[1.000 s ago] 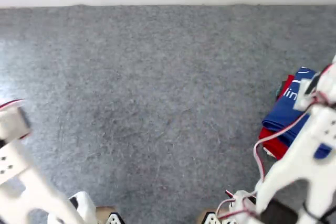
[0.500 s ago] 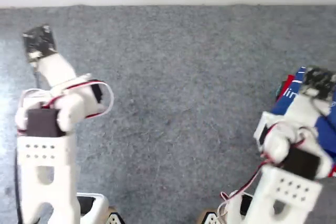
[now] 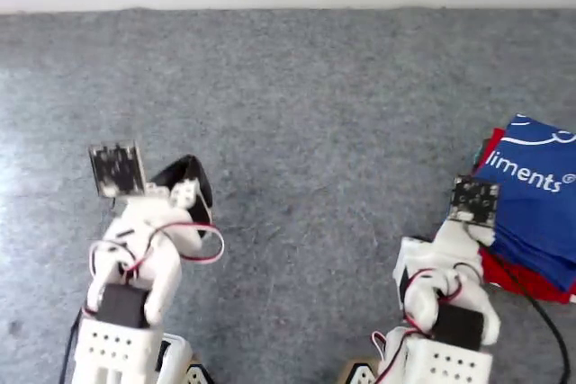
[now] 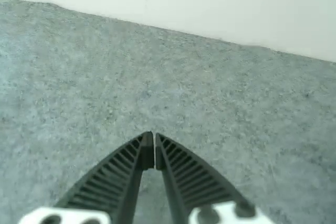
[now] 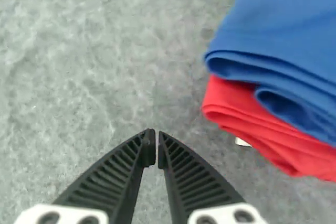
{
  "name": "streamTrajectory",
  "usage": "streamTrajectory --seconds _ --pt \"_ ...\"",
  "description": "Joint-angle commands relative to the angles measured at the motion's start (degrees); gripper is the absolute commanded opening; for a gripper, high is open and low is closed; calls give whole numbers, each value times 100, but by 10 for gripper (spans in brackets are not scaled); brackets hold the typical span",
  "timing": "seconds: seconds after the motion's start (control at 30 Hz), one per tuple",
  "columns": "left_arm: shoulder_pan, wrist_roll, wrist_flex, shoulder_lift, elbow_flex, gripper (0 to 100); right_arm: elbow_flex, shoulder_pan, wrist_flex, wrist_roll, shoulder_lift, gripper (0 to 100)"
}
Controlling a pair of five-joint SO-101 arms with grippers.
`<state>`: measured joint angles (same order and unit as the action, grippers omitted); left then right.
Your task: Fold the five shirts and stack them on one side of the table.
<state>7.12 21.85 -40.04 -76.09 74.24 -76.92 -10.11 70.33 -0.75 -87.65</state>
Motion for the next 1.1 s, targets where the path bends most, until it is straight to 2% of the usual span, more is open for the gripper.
streamTrajectory --seconds 0.0,0.07,0.17,0.3,0.43,0.63,0.77,1.07 --pt "44 -79 149 -695 532 12 -299 338 -119 -53 -541 9" --pt "35 -88 158 -985 875 12 -633 567 -119 -26 -936 9" --pt "35 -475 176 -1424 1481 12 -1055 875 -119 -26 -1578 9" --pt "0 -976 149 -2215 2220 12 -1275 1235 -119 -9 -1596 9" --pt "62 -1389 -334 -2813 2220 13 -1574 1297 -119 -9 -1578 9" --pt "-79 -2092 -967 -2778 2220 13 -1952 1270 -57 -44 -1622 9" --pt "-149 -2145 -1073 -2752 2220 13 -1952 1270 -57 -44 -1622 9" --pt "-149 -2119 -2382 -2769 2220 13 -1952 1297 -57 -26 -1622 9"
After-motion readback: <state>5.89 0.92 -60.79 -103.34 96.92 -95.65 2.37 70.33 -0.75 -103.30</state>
